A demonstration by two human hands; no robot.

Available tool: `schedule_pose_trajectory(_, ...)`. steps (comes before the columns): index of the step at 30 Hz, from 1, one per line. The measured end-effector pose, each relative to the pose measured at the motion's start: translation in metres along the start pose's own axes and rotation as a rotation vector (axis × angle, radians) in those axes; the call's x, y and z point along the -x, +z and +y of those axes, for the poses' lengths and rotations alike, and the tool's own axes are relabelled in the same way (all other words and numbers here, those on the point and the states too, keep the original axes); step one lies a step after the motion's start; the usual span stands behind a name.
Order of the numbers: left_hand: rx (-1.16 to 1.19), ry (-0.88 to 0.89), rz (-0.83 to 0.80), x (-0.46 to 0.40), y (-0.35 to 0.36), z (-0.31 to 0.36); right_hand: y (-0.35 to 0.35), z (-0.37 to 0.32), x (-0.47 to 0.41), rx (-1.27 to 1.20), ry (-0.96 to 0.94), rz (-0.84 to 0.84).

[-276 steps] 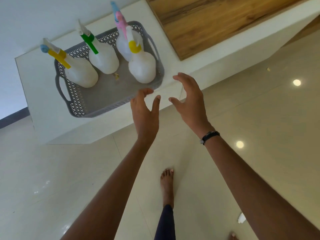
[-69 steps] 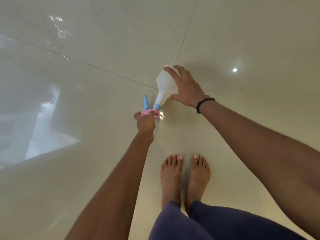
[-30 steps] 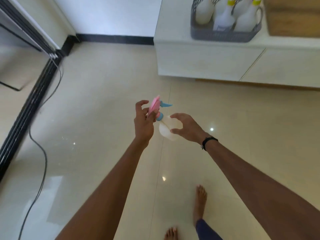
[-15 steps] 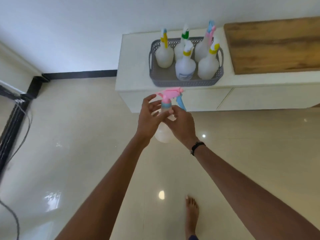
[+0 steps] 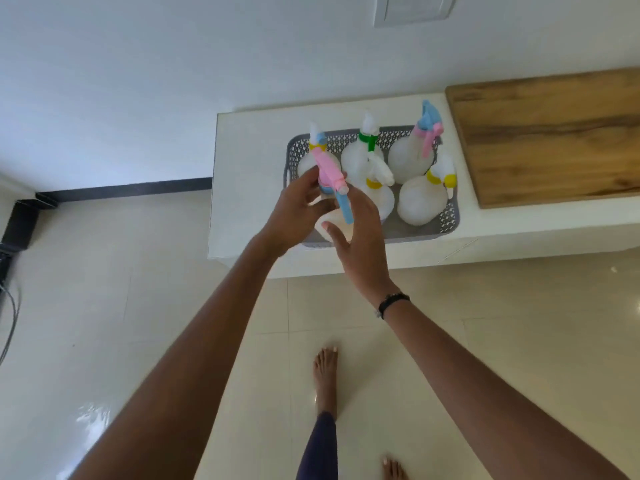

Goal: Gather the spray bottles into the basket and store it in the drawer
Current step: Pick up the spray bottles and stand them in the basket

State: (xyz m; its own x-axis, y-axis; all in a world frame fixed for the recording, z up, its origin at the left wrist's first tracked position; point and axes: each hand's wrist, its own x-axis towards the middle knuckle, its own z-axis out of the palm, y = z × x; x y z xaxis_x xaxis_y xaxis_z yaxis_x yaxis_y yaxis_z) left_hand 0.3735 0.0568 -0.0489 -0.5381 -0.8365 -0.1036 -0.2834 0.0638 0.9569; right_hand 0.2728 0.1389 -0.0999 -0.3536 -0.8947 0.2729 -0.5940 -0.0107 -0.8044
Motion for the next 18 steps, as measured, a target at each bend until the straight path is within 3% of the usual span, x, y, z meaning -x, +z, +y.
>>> schedule_pose_trajectory(6,-0.042,-0.067,-0.233,-0.051,-0.027,-0.034,0.035,0.027,-0.033,-0.07,0.144,-0.134)
schedule_pose_trajectory(11,-0.08,-0.031,-0.347,-0.069,-0.027,-0.051,0.053,0.047,-0.037,-0.055,0.25,-0.115)
schedule_pose_trajectory(18,-0.118,-0.043,-0.355,-0.069,-0.026,-0.077,0.061,0.057,-0.028,0.056,0.252,-0.097)
